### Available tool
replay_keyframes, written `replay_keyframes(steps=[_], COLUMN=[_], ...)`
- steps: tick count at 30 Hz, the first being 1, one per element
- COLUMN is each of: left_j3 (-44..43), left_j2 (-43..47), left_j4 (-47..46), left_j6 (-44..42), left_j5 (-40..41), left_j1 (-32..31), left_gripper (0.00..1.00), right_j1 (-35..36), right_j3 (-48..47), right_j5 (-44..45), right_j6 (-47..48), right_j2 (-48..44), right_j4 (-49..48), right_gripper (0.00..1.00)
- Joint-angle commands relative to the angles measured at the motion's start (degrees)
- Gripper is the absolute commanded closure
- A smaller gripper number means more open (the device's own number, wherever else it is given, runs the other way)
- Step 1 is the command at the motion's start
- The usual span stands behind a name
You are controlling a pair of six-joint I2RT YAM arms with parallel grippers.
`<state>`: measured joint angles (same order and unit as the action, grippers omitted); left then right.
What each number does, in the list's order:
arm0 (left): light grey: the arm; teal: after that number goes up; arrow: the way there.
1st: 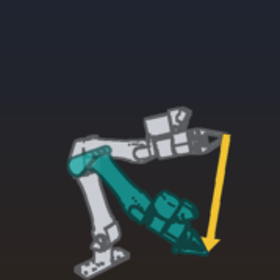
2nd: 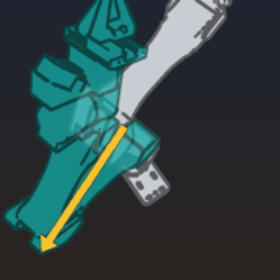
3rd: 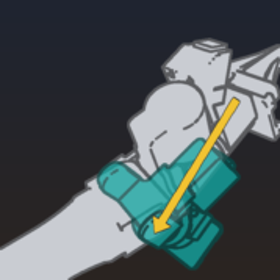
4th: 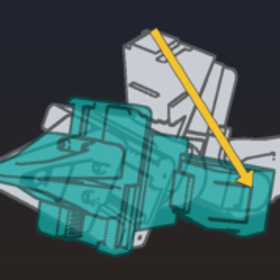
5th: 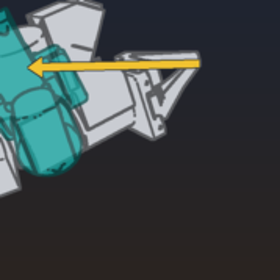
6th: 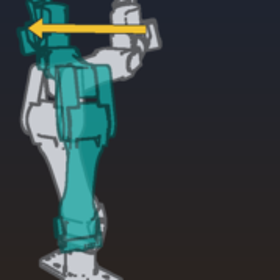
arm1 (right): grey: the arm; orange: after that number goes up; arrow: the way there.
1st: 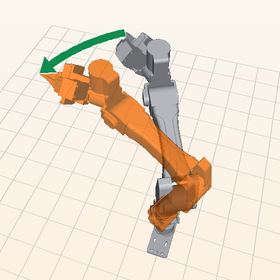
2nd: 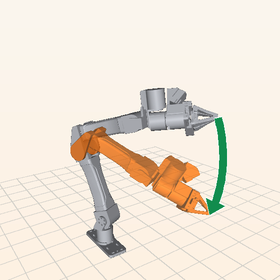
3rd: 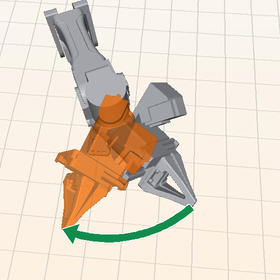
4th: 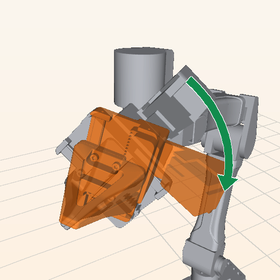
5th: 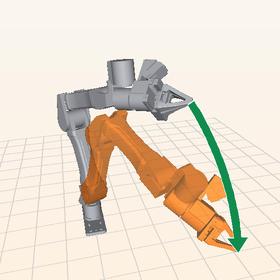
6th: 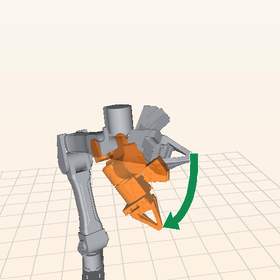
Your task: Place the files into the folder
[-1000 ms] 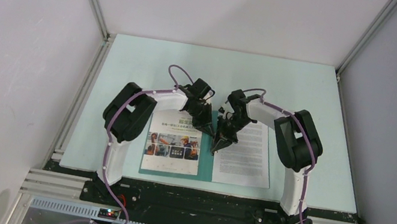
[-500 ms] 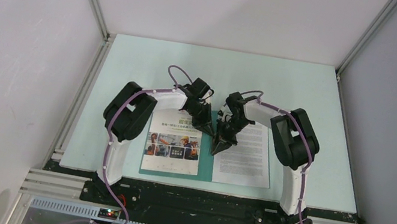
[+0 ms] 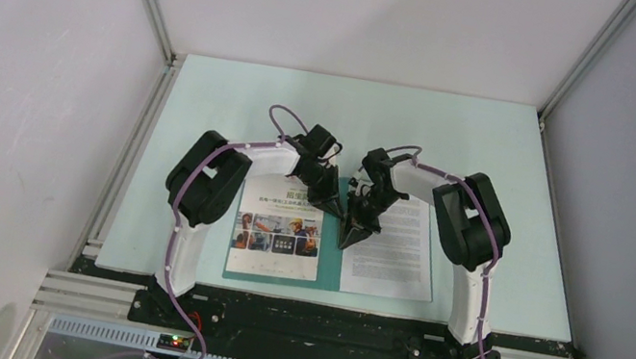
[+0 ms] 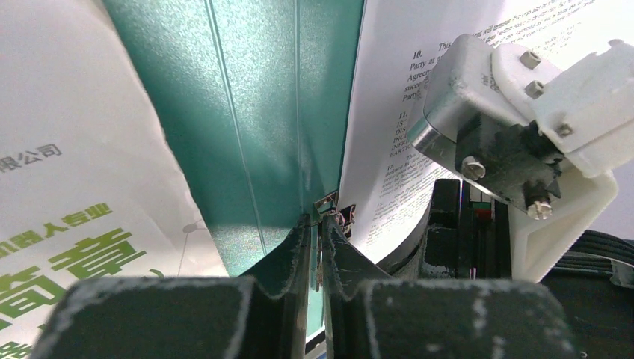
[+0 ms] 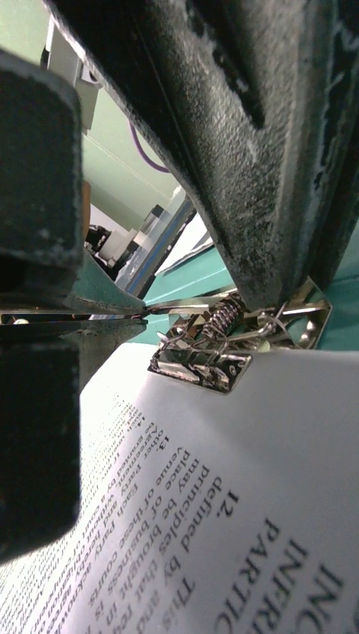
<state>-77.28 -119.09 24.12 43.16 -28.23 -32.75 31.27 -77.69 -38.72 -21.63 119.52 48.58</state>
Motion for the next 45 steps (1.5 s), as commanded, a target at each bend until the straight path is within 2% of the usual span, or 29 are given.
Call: replay_keyframes(steps=[1,11,16,19,21,25,30,31,36,42,45], left_j3=[-0.2,-0.3,-0.3,-0.4,-0.4,-0.4,-1.1,-1.9,-4.2,-2.3,1.1], left_j2=[-2.7,-2.9,-2.8,-2.5,-2.5,-2.2,-0.7,-0.1,7.0,19.9,25.5], left_j4=[0.5,0.5,0.5,0.5,0.5,0.4,0.5,0.5,0.5,2.7,6.1], left_j6=[-0.4,-0.4,-0.5,-0.7,-0.9,-1.0,-2.4,-2.9,-7.4,-16.7,-21.0], left_j5=[4.3,4.0,4.1,4.3,4.4,4.5,5.3,5.3,1.4,4.5,7.5], left_j1=[0.4,0.6,0.6,0.7,0.8,1.1,1.1,1.1,1.9,6.3,11.0], left_gripper=[0.88,0.89,0.89,0.89,0.89,0.89,0.88,0.86,0.50,0.24,0.18], right_j1=[-0.2,-0.2,0.5,0.0,-0.8,-2.9,-5.3,-5.7,-8.7,-12.5,-15.0], right_j3=[0.7,0.8,-1.2,-1.6,-1.7,-1.7,-1.7,-1.8,-3.2,-3.0,-0.4], right_j5=[11.8,13.5,6.1,-4.9,-7.8,-10.1,-8.8,-8.9,-9.0,-3.9,0.3], right_j6=[3.6,3.3,1.5,2.0,2.0,1.9,2.6,2.4,4.0,12.1,16.9], right_j2=[3.7,4.0,5.7,4.3,2.4,-1.1,-3.1,-3.2,-6.3,-14.0,-18.3], right_j4=[-0.8,-0.5,-2.9,-4.8,-4.1,-2.6,-0.9,-0.9,-0.6,1.9,2.9], right_gripper=[1.00,1.00,1.00,0.96,0.92,0.83,0.73,0.72,0.71,0.65,0.57])
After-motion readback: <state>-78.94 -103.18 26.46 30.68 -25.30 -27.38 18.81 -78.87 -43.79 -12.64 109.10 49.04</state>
